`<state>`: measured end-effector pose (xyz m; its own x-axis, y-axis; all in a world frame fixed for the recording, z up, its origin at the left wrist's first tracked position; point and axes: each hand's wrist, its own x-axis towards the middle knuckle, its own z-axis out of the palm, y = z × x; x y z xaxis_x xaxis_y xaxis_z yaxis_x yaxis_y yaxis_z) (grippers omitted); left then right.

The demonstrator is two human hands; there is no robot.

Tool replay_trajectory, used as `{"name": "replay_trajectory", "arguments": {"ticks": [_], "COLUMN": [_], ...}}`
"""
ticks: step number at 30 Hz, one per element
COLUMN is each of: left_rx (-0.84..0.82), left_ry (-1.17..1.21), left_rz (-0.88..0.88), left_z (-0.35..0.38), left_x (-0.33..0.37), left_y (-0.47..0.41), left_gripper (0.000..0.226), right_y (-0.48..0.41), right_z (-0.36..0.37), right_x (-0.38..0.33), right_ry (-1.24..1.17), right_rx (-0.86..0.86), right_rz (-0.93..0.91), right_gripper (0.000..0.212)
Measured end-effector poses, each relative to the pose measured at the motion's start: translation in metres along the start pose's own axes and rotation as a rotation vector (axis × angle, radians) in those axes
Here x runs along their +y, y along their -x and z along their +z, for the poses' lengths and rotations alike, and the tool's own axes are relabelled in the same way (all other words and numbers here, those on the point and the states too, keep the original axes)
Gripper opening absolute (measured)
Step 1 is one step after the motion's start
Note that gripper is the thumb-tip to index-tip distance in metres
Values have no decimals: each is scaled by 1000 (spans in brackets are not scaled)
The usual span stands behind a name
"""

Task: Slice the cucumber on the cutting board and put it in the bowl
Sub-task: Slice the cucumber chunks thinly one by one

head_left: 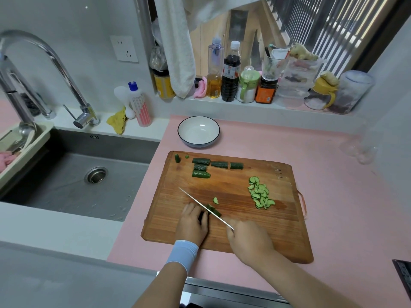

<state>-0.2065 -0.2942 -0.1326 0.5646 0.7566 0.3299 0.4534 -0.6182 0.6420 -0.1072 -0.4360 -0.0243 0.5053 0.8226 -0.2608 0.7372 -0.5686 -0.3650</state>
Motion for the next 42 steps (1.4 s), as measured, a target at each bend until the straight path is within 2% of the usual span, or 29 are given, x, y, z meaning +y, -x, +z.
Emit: {"name": "replay_trajectory", "arguments": {"ticks": [3,6,9,12,17,25,42], "left_rx": [1,1,32,38,36,20,18], "left_ry": [-10,-11,-4,14,25,13,16], "left_rz": [3,6,18,21,36,67,19], "left_z": [1,1,1,0,0,0,0], "left_x": [-3,-2,-1,0,-1,-3,-5], "left_y": [0,0,0,-1,-1,3,3], "left_gripper": [1,16,2,15,15,14,10], "right_y": [6,11,12,9,-4,-7,6], "right_z": [1,0,-1,-1,-1,1,-5], "right_x": [2,7,10,8,-1,-2,-1], "right_ry": [-5,-42,-66,-72,-71,-56,-22], "right_rx": [9,-7,-17,-48,-84,-65,-34], "right_rz": [-6,4,11,32,54,37,8], "right_gripper": [28,27,28,24,20,24,31]}}
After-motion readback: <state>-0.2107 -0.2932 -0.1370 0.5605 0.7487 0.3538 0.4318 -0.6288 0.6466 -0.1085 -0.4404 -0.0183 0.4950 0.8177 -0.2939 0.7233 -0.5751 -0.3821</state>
